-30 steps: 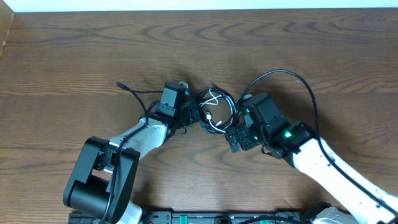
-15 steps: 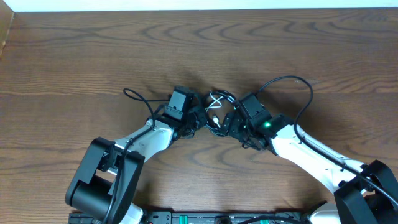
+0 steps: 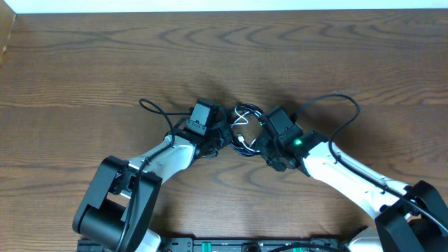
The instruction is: Untangle cables
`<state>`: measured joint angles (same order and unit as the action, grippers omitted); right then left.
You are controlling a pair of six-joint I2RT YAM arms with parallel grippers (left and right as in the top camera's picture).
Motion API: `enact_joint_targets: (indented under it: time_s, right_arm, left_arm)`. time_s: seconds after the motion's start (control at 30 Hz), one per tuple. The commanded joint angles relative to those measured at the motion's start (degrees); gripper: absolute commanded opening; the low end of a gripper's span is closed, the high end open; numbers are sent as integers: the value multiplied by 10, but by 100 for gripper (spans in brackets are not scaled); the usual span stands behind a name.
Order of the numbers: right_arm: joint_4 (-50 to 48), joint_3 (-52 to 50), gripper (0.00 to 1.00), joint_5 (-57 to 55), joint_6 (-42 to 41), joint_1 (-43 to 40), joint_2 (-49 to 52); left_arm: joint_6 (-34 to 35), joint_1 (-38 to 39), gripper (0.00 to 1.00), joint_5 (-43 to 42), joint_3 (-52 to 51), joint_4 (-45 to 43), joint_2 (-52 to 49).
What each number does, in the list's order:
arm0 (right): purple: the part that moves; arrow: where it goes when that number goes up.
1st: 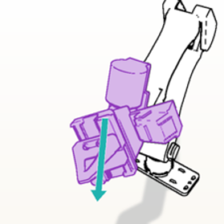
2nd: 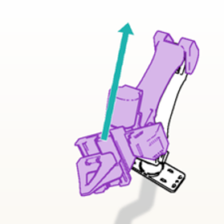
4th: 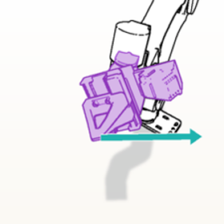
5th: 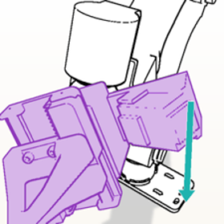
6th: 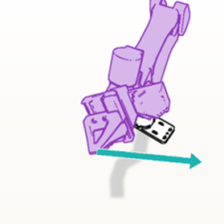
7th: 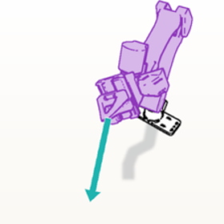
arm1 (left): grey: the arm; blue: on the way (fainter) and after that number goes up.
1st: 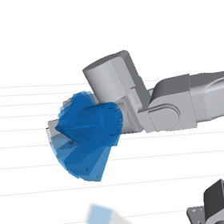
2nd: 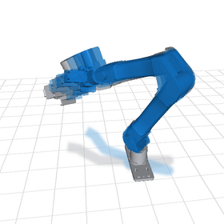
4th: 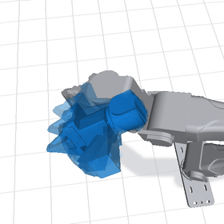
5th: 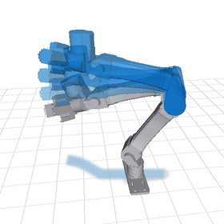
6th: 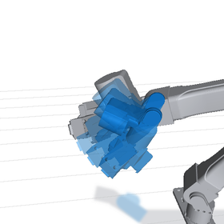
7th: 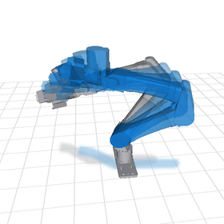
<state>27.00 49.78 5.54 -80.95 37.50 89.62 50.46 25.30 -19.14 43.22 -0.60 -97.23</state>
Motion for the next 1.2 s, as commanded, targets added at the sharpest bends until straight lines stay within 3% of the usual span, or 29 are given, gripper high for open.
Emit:
enact_joint_targets:
  time_s: [0.0,0.47,0.63,1.17]
  right_arm:
    - [-5,7,43,-11,-83,12,16]
    - [-24,7,41,-10,-153,13,51]
    - [-32,7,30,-23,-158,13,52]
    - [-32,7,36,-52,-193,34,52]
  left_arm:
    - [-13,2,7,12,8,6,7]
    - [-13,2,7,5,8,6,7]
    - [-13,2,7,5,8,9,7]
    - [-18,2,8,5,8,19,7]
